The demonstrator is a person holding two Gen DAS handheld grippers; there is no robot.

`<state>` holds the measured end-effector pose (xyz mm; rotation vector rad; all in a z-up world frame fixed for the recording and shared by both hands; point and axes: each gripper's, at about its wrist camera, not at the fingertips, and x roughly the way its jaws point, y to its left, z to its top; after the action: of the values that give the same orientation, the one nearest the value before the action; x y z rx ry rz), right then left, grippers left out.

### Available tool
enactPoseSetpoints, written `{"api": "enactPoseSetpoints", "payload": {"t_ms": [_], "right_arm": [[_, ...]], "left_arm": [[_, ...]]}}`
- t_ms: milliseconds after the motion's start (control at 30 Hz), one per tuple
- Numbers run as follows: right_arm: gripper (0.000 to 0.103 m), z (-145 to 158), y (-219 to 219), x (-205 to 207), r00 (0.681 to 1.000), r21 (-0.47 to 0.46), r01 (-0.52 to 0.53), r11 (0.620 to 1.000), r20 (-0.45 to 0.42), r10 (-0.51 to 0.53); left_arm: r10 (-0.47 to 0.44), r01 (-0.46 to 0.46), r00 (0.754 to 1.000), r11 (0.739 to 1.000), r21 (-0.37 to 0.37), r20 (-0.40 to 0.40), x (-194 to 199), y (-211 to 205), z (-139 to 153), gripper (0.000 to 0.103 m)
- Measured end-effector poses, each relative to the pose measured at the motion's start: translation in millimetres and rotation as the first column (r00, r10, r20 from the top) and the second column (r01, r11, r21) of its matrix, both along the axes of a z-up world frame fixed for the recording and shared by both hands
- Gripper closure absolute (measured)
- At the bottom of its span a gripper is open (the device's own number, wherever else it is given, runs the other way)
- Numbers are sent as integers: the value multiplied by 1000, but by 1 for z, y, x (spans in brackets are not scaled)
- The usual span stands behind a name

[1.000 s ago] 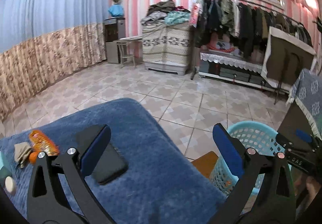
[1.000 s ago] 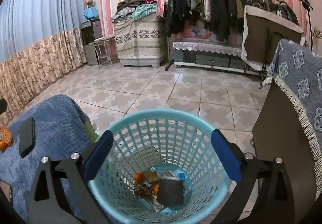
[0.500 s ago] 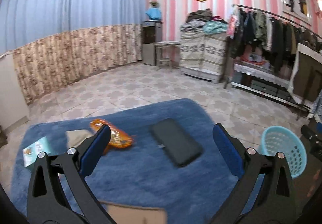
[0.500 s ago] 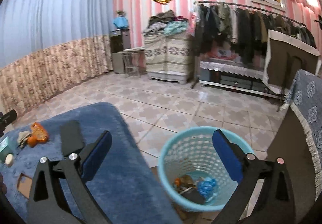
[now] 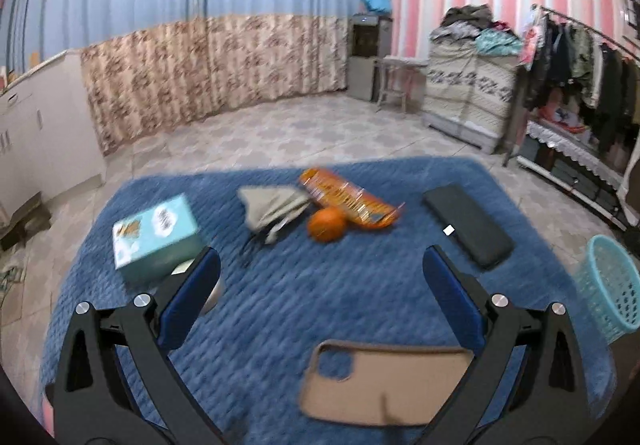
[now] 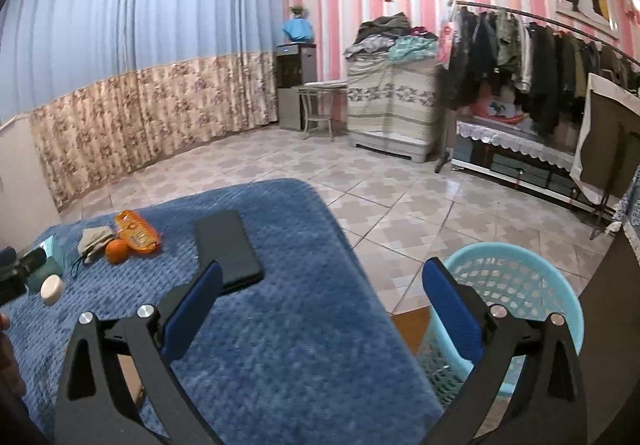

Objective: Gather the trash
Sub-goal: 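Pull both open grippers back over the rug, then grasp the white round lid with the left gripper and lift it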

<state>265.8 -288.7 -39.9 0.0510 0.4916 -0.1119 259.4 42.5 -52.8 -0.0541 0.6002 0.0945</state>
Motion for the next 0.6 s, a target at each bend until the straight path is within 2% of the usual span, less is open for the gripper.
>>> {"api": "enactPoseSetpoints", "payload": {"t_ms": [200,500,600], "right_arm": [[5,-13,24,9,999,-30,-51,998,-22,50],[5,-41,44,29,993,-19,-85,996,-83,83],[5,-50,50,35,990,-26,-100,995,-99,97]], "left_arm": [[53,-53,996,999,4,-66,-1,29,-32,5],[106,-107,989,994,-4,-101,13,57,-49,5],[152,-154,981,988,-6,-119,13,73,-62,5]]}}
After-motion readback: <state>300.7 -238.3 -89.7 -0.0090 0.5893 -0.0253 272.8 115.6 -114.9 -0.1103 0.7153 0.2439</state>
